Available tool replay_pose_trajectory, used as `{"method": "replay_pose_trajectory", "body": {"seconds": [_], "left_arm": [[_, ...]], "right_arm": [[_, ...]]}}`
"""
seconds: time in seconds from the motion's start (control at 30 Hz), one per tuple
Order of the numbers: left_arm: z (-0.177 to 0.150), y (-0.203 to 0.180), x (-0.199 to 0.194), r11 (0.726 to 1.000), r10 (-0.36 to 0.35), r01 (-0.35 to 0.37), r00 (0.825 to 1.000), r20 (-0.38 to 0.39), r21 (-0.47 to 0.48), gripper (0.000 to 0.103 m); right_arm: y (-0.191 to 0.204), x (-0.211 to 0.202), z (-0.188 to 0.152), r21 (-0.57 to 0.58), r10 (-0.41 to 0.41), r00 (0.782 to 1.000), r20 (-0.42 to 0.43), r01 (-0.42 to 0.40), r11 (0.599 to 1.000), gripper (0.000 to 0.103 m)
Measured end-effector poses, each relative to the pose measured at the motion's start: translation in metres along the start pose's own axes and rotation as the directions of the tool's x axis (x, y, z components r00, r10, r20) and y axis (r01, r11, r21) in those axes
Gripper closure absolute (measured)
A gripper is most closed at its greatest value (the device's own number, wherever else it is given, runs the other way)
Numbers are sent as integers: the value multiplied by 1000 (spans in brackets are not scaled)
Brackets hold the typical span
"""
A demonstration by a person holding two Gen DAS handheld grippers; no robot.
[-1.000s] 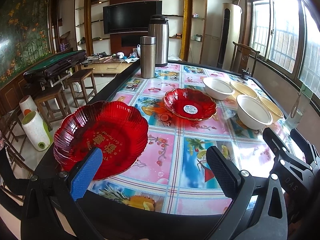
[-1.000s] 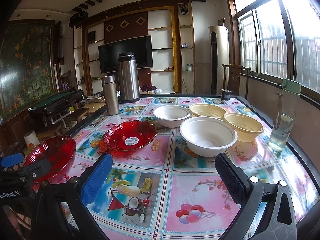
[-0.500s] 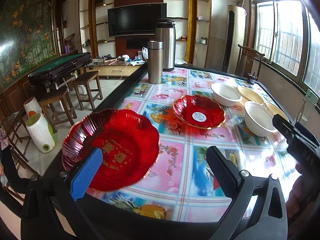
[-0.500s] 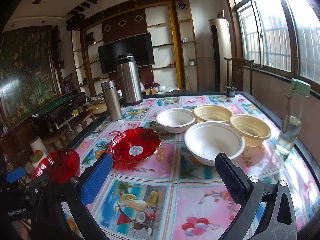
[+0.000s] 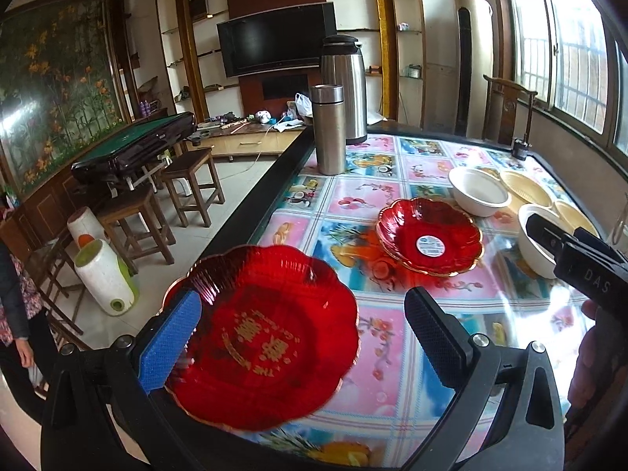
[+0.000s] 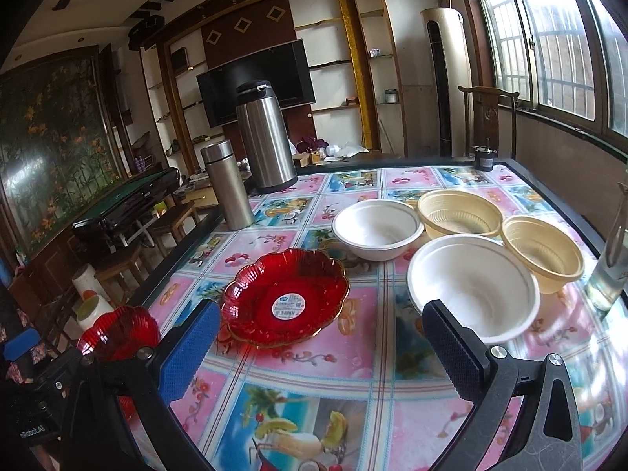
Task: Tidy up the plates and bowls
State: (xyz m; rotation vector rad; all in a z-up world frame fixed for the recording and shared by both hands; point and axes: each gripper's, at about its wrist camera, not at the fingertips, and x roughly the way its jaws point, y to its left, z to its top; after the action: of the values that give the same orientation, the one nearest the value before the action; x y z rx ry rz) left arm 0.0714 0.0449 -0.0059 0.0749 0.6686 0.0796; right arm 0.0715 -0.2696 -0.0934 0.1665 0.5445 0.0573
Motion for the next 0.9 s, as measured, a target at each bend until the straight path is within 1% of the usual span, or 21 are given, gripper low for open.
{"method": "replay_pose_trajectory", "body": {"seconds": [0.1, 0.2, 0.27, 0.3, 0.33, 0.4, 0.43, 0.5, 0.57, 0.6, 0.63, 0.7, 0.73, 0.77, 0.9], "left_arm": [[15, 3, 13, 999, -28, 29, 999, -31, 16, 0], [35, 7, 31, 994, -110, 111, 989, -100, 12, 0], [52, 9, 49, 980, -195, 197, 966, -170, -4, 0], [58, 8, 57, 972, -231, 233, 951, -203, -18, 0], [65, 7, 69, 961, -276, 276, 928, -249, -37, 0], [74, 4, 85, 940, -338, 332, 888, -312, -74, 0], [78, 2, 98, 933, -359, 343, 866, -349, -108, 0], [81, -3, 115, 929, -369, 339, 840, -397, -147, 0], [84, -8, 134, 922, -387, 339, 812, -437, -189, 0], [86, -11, 142, 920, -391, 336, 803, -450, -201, 0], [87, -17, 153, 914, -406, 341, 783, -471, -220, 0], [89, -25, 168, 903, -430, 348, 753, -498, -253, 0], [90, -29, 174, 898, -438, 344, 742, -508, -273, 0], [91, -34, 180, 895, -444, 341, 732, -517, -287, 0], [93, -44, 196, 894, -445, 327, 714, -541, -305, 0]], "right_arm": [[-2, 18, 5, 27, -2, 1000, -23, 3, 1000, 0], [-7, 34, 9, 84, 24, 999, -45, -20, 996, 0], [-12, 43, 10, 127, 48, 997, -54, -41, 991, 0], [-15, 47, 9, 153, 68, 996, -58, -58, 986, 0], [-19, 50, 7, 178, 90, 994, -60, -78, 981, 0], [-30, 55, 1, 233, 119, 992, -50, -105, 967, 1], [-34, 57, -2, 261, 145, 988, -45, -129, 957, 0], [-43, 62, -5, 311, 215, 975, -45, -191, 931, 1], [-50, 66, -5, 342, 250, 967, -52, -218, 914, 1], [-53, 68, -6, 356, 267, 962, -55, -231, 906, 1], [-57, 70, -7, 378, 287, 956, -66, -242, 893, 1], [-63, 76, -9, 427, 336, 938, -85, -271, 863, 1], [-67, 78, -9, 449, 358, 930, -84, -285, 847, 1], [-70, 79, -9, 471, 364, 928, -84, -285, 835, 0], [-75, 87, -12, 528, 395, 912, -105, -286, 800, 1]]}}
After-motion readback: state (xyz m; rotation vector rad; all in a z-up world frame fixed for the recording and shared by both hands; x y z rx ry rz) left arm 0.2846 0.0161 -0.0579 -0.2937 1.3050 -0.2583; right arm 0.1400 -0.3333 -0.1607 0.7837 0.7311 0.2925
